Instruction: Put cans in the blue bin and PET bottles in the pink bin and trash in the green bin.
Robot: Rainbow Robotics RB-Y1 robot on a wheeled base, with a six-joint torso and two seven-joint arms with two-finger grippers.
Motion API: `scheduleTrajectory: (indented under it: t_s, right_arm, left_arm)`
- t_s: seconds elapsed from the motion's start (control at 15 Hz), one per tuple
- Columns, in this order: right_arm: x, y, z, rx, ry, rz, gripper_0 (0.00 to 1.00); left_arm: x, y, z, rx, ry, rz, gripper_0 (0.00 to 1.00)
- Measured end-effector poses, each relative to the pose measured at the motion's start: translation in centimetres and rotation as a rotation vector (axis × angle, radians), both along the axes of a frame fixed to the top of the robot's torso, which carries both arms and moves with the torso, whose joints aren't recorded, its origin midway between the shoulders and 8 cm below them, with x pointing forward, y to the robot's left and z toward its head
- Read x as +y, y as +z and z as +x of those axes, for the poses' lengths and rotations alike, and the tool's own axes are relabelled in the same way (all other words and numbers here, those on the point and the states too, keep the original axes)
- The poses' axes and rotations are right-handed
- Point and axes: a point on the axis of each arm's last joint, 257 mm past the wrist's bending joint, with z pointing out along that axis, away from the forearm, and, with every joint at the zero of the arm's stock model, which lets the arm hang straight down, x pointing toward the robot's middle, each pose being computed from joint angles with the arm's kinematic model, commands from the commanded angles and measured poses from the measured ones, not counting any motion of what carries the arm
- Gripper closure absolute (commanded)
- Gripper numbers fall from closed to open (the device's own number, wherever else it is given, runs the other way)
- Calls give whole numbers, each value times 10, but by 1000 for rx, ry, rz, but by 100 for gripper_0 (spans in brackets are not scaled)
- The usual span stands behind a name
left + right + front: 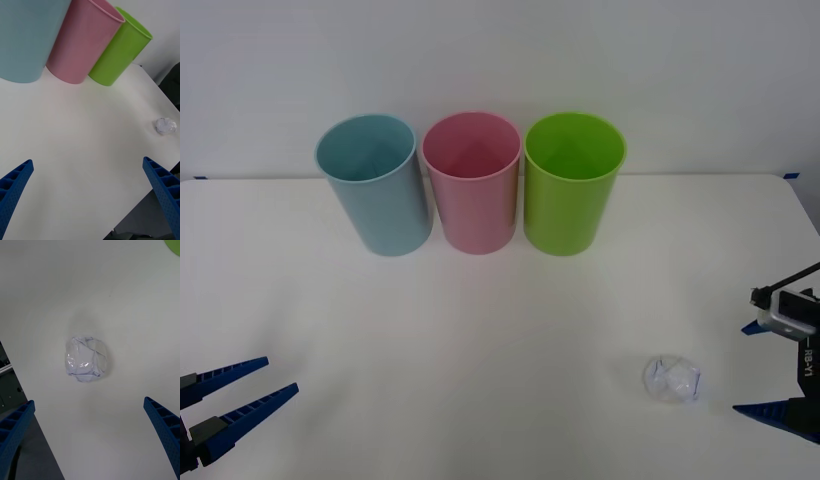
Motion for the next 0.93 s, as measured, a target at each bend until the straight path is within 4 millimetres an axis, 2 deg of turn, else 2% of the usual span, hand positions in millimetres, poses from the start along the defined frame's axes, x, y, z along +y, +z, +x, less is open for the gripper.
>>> scheduleTrajectory:
  t_s: [0.33, 0.67, 0.93]
  right_arm:
    - [17, -29, 5, 8, -14, 16, 0]
    - [24, -44, 20, -31, -42, -15, 0]
    - [30, -62, 23, -17, -45, -18, 0]
  left_arm:
    - [0, 0, 0, 0, 0, 0, 0]
    - [0, 0, 0, 0, 0, 0, 0]
    - [0, 0, 0, 0, 0, 0, 0]
